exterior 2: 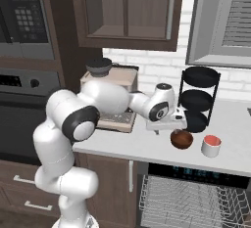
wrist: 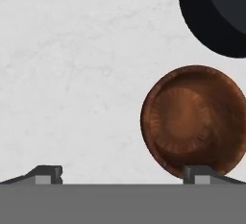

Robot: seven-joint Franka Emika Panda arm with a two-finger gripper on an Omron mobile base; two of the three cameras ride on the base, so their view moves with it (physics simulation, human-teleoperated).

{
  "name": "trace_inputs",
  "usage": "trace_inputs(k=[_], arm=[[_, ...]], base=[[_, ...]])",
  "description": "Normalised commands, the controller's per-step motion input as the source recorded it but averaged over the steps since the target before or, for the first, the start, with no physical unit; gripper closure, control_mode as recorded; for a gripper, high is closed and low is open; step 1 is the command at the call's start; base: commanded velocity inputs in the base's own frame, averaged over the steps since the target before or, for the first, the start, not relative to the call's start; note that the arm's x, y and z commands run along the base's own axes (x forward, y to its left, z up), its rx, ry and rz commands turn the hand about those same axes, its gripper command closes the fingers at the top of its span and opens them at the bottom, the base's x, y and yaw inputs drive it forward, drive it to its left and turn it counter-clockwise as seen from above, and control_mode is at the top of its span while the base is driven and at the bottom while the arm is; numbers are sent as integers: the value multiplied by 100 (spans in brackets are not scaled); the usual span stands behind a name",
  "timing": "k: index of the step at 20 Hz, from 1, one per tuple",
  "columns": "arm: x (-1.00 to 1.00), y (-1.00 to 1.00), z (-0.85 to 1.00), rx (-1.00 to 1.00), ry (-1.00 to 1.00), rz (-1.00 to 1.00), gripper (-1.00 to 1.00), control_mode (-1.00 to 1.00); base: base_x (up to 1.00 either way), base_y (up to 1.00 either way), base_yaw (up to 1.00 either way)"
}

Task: Pick up the cup and bowl from the counter, place them in the dishwasher, and close the dishwasher door.

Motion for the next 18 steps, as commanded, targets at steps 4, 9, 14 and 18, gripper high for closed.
trace_inputs(k=[4,9,14,18], arm=[[20,-40,-27,0,0,3,-100,-100],[21,-10,-33,0,0,1,-100,-100],[32,0,-28,0,0,0,-100,-100],[21,0,-20,0,0,0,-100,-100]], base=[[0,0,0],[0,0,0],[0,0,0],[0,0,0]])
